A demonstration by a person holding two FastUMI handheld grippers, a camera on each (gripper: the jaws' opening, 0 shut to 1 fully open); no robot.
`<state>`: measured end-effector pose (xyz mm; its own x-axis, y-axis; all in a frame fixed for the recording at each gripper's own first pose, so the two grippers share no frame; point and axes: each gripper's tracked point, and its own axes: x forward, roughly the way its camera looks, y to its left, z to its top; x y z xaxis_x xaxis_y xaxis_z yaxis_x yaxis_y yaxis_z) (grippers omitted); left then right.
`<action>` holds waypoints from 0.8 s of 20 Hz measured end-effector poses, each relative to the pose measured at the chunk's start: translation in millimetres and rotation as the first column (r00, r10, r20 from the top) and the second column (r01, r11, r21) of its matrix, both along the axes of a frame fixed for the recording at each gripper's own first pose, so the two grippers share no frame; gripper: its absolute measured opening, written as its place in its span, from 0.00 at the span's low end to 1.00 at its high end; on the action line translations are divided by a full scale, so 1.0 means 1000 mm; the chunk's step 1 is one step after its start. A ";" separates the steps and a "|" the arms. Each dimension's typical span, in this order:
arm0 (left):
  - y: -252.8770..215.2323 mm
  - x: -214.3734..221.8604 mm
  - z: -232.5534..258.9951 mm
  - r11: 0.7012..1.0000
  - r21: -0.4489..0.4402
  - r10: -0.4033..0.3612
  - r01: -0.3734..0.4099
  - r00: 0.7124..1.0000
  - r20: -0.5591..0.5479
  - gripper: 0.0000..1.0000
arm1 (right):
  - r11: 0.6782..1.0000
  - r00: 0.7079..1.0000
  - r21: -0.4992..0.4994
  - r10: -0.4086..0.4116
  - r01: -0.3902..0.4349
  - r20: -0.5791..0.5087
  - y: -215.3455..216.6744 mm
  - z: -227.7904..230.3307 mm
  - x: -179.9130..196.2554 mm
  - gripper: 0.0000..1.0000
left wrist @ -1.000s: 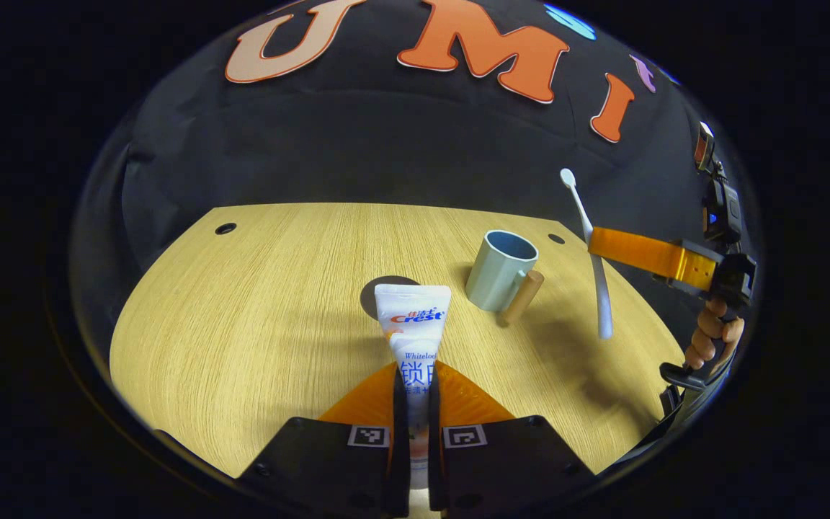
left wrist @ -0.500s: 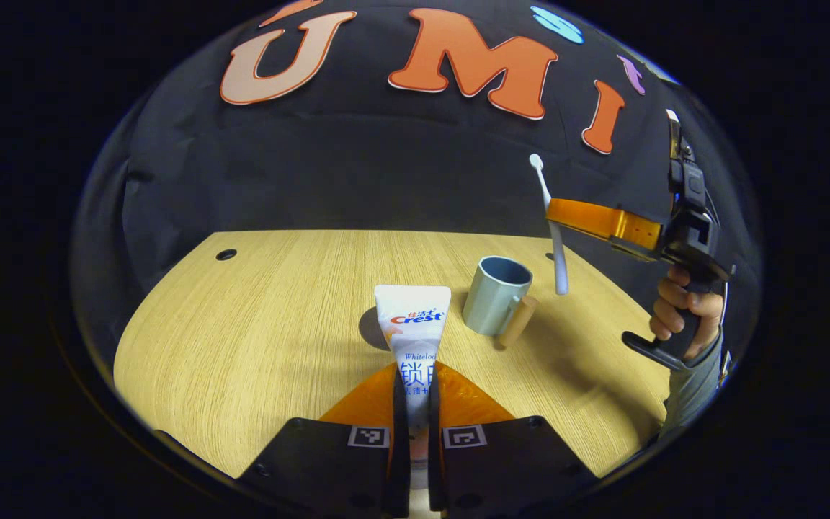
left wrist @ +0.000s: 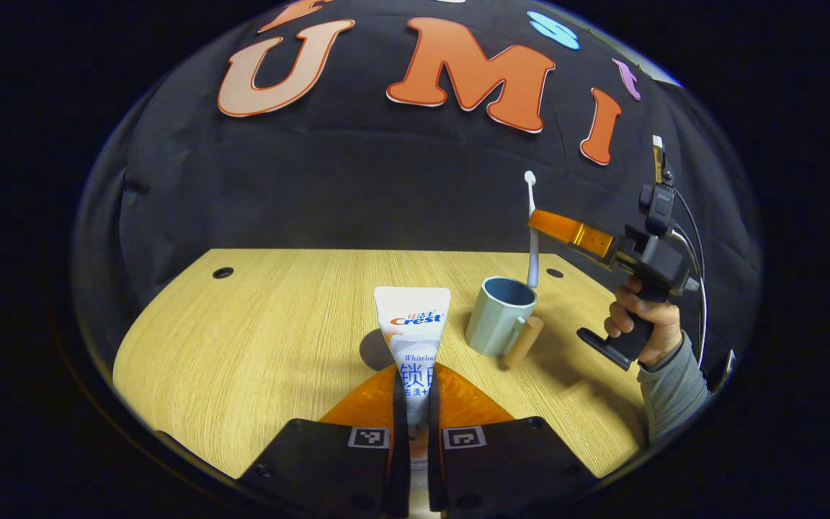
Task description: Put the toothbrush and toothpaste on the desktop into the cup, then pick up the cup and place it on the coaster on the desktop.
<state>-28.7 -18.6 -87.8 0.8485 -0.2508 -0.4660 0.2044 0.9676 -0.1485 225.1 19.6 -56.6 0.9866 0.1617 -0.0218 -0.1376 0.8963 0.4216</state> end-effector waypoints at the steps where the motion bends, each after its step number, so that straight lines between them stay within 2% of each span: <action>1: 0.002 0.000 0.009 1.000 -0.001 0.003 -0.003 1.000 0.021 0.13 | 1.000 1.000 -0.006 0.008 -0.008 -0.001 0.003 -0.005 0.002 0.05; 7: 0.017 -0.007 0.061 1.000 -0.010 0.017 -0.016 0.994 0.111 0.13 | 0.997 0.998 -0.058 0.054 -0.055 -0.011 0.021 -0.026 0.004 0.05; 12: 0.007 0.004 0.104 0.999 -0.002 0.039 -0.040 0.976 0.213 0.13 | 0.998 0.997 -0.055 0.041 -0.045 -0.060 0.027 -0.049 -0.003 0.05; 16: -0.010 0.018 0.123 0.998 -0.048 0.056 -0.045 0.964 0.258 0.13 | 0.995 0.996 -0.094 0.031 -0.039 -0.080 0.028 -0.058 -0.011 0.05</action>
<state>-10.7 -28.1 34.8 0.9509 -0.2192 -0.2184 0.1925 0.9716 -0.1374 214.0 47.2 -114.6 0.9751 0.1894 -0.1158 -0.1394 0.9283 0.3447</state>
